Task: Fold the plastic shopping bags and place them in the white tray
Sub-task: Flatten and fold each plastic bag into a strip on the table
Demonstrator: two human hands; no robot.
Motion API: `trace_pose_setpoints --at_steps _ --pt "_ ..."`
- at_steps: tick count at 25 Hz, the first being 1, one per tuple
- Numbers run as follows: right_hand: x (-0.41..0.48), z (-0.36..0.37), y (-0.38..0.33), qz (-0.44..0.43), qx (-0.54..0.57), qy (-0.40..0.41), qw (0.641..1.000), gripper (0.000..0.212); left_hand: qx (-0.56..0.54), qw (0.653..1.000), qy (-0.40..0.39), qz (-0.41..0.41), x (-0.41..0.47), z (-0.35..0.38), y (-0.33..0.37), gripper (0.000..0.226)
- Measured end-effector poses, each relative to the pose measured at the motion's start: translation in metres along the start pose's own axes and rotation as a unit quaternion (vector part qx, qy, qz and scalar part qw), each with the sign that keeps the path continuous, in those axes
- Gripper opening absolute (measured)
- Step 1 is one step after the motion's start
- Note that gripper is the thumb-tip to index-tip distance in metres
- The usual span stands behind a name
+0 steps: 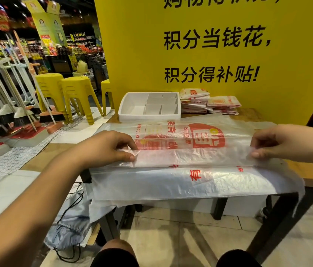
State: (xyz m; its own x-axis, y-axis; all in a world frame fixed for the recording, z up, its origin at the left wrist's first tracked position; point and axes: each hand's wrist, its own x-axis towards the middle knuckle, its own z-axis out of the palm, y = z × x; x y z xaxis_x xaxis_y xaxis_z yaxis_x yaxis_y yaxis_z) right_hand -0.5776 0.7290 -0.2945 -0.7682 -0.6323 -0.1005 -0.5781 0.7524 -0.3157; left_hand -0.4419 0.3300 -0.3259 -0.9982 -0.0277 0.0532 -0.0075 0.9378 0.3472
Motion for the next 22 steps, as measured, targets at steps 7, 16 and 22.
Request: trace_pose_setpoints --at_steps 7,16,22 --pt "-0.011 -0.003 0.018 0.055 0.002 0.008 0.998 0.011 -0.042 0.995 0.086 0.004 -0.008 0.011 -0.011 0.016" --pt "-0.018 0.007 0.053 0.191 -0.098 0.088 0.973 0.018 0.025 0.989 0.138 -0.036 -0.012 0.021 -0.004 0.033" --pt "-0.015 0.070 -0.045 -0.030 -0.203 0.341 0.917 0.055 0.097 0.978 0.140 0.120 -0.024 0.069 0.049 0.050"
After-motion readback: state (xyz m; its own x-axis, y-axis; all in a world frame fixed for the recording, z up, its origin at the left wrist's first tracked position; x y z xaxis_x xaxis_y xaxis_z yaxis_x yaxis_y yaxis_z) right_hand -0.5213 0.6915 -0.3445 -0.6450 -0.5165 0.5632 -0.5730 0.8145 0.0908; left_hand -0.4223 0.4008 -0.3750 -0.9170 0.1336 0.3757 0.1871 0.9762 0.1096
